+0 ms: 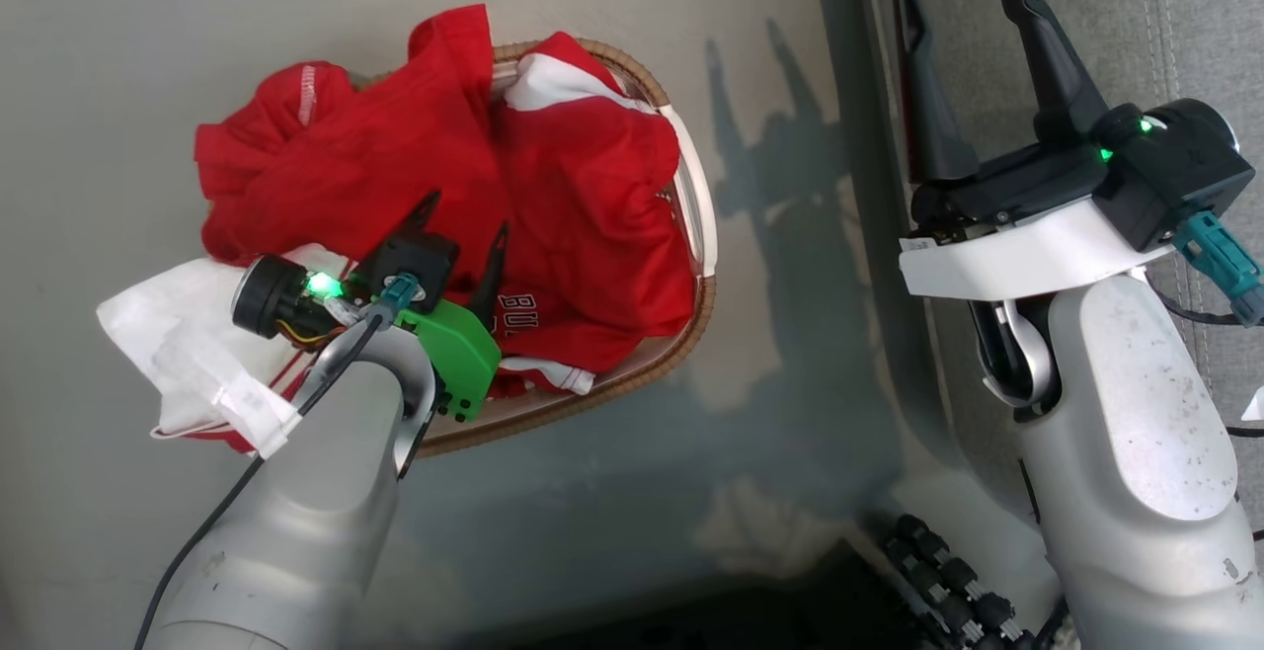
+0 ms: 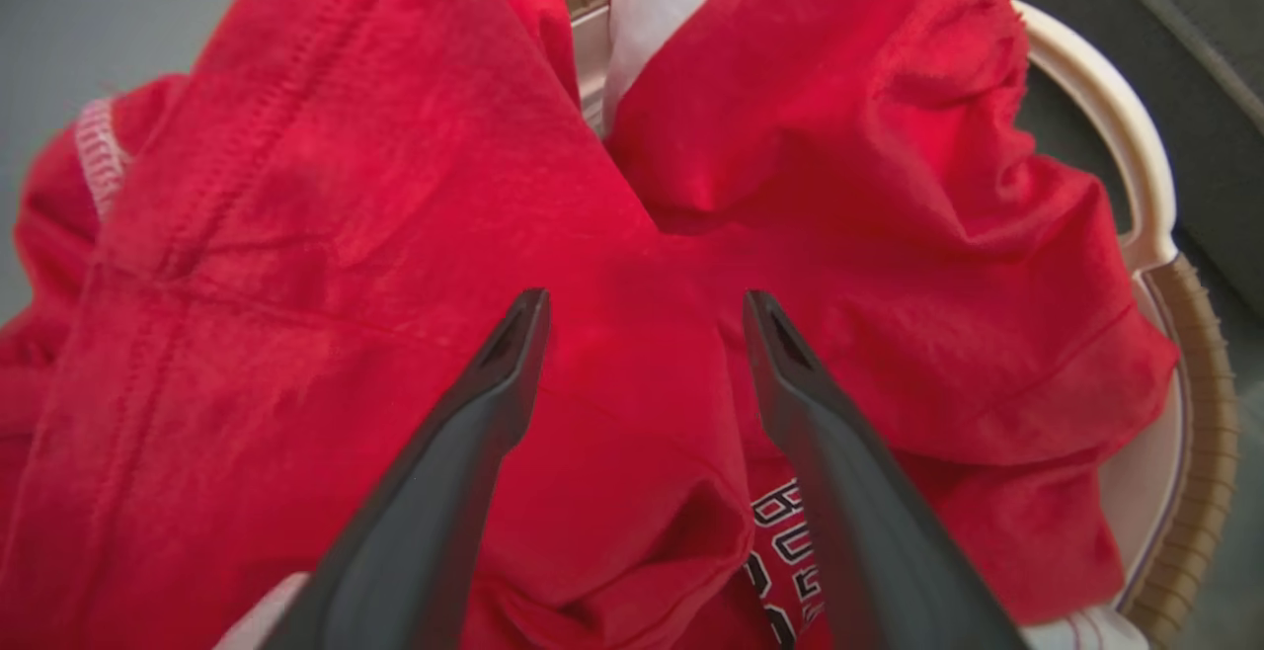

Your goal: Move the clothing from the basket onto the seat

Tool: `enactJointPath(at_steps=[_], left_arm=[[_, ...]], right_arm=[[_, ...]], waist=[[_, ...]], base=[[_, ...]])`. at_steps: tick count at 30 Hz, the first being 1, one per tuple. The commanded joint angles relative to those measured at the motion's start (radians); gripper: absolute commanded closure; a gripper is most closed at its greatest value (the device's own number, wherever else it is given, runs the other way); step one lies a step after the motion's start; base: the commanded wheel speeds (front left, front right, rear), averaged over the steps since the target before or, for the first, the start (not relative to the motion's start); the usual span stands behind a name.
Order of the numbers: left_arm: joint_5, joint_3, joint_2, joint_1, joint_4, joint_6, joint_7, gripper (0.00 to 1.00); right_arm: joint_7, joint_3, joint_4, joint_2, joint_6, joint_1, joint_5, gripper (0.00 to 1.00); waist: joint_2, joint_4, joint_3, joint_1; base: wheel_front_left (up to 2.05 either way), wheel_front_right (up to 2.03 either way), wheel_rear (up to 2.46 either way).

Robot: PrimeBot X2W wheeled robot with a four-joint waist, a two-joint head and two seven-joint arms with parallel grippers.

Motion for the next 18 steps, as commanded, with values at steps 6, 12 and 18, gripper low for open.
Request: enactJointPath(at_steps=[6, 12, 18], left_arm=[[-0.034, -0.072, 0.013, -0.053, 0.089, -0.003, 0.001, 0.00], [-0.001, -0.108, 0.015, -0.101, 0.194, 0.019, 0.001, 0.00], [-0.018, -0.099, 0.001, -0.120, 0.269, 0.042, 0.001, 0.44]], right_arm=[[-0.002, 0.001, -0.008, -0.002, 0.000, -0.020, 0.011, 0.00], [-0.002, -0.002, -0.012, -0.003, 0.000, -0.028, 0.013, 0.00], [-0.002, 0.003, 0.004, -0.003, 0.000, -0.024, 0.017, 0.00]], waist=[[0.0000, -0.023, 0.058, -0.0002], [0.0000, -0.024, 0.076, -0.0002], [0.0000, -0.028, 0.061, -0.0002]], base=[[0.00, 0.00, 0.00], [0.00, 0.00, 0.00], [0.00, 0.00, 0.00]])
